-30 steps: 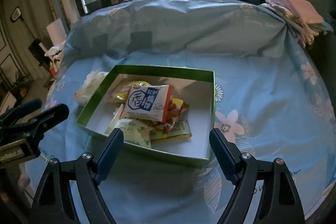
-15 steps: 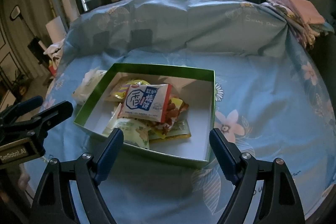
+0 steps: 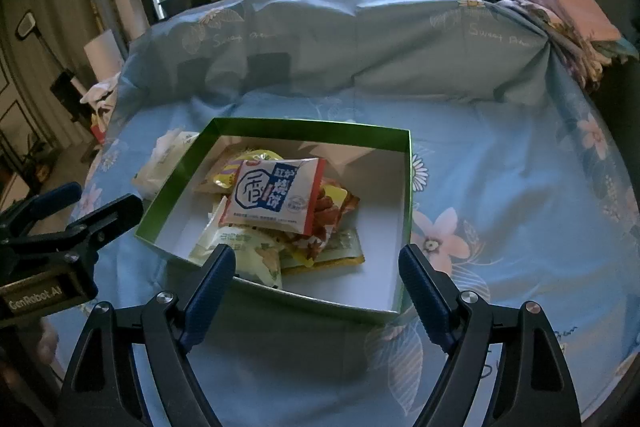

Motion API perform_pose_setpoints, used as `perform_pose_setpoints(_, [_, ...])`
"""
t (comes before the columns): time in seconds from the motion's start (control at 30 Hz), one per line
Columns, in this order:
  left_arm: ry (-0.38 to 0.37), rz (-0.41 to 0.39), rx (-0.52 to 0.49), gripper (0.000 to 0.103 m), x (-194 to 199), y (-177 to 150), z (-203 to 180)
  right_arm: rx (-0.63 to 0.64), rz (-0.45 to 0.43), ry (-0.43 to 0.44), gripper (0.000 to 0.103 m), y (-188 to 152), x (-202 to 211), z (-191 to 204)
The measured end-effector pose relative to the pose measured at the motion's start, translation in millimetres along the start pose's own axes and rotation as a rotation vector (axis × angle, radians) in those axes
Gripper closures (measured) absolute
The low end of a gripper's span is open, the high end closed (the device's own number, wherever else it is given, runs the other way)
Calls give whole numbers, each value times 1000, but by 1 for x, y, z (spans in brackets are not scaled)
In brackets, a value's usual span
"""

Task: Organize snacks

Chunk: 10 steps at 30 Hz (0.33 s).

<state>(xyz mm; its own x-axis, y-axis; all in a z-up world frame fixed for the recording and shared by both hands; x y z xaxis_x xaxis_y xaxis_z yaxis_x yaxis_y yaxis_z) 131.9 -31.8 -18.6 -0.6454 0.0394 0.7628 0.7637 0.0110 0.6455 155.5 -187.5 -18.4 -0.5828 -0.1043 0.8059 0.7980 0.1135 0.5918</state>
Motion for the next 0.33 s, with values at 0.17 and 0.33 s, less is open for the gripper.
perform_pose_setpoints(0.17, [5, -8, -8, 0, 0, 0, -2, 4, 0, 5, 19, 0, -3, 1])
perform_pose_setpoints(0.33, [8, -8, -8, 0, 0, 0, -2, -1, 2, 7, 19, 0, -3, 1])
Point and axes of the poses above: each gripper's, at about its wrist camera, not at the fingertips, and x roughly against the way its jaws point, z to its left, y to its top, the point moved 10 cm from there along -x, roughly the way its jaws point, and after that the axes turned 3 degrees about z, right-handed, at the moved point
